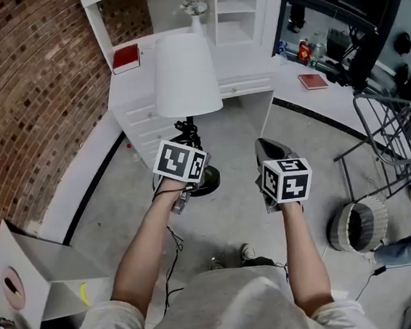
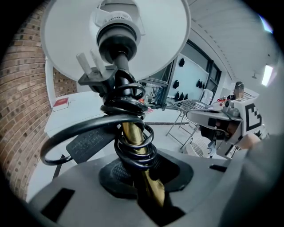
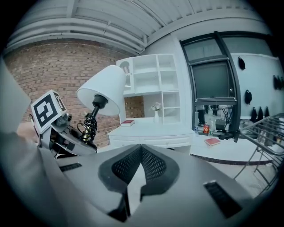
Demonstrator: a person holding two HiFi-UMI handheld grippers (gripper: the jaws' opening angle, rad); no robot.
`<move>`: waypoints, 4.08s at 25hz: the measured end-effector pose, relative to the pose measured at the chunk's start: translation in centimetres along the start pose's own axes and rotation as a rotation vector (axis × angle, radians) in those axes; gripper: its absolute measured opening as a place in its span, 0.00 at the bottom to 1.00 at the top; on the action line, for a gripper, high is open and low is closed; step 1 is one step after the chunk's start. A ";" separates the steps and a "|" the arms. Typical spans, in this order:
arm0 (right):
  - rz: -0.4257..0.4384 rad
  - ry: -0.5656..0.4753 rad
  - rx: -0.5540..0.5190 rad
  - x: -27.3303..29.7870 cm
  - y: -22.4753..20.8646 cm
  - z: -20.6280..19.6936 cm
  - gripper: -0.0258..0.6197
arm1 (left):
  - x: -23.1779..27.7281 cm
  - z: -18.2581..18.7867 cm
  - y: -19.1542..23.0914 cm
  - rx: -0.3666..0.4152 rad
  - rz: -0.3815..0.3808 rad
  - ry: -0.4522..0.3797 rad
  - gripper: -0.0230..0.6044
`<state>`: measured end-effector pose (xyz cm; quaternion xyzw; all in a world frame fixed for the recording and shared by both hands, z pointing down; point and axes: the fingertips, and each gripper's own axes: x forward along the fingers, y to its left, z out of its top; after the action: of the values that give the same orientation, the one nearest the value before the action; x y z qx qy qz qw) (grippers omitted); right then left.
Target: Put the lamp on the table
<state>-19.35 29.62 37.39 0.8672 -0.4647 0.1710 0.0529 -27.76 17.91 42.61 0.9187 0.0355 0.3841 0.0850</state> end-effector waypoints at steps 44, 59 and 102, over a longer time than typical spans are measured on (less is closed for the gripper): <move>0.163 0.031 0.032 17.6 -12.3 4.6 0.05 | 13.5 12.2 6.2 -0.085 0.111 0.043 0.20; 0.242 0.055 0.027 22.5 -18.8 5.7 0.05 | 19.2 16.6 6.0 -0.146 0.167 0.057 0.20; 0.277 0.077 -0.016 28.6 -23.3 5.4 0.05 | 25.2 21.3 9.2 -0.168 0.191 0.007 0.20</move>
<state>15.71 18.87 43.82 0.7872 -0.5788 0.2062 0.0533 5.15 9.45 47.21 0.9062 -0.0841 0.3952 0.1247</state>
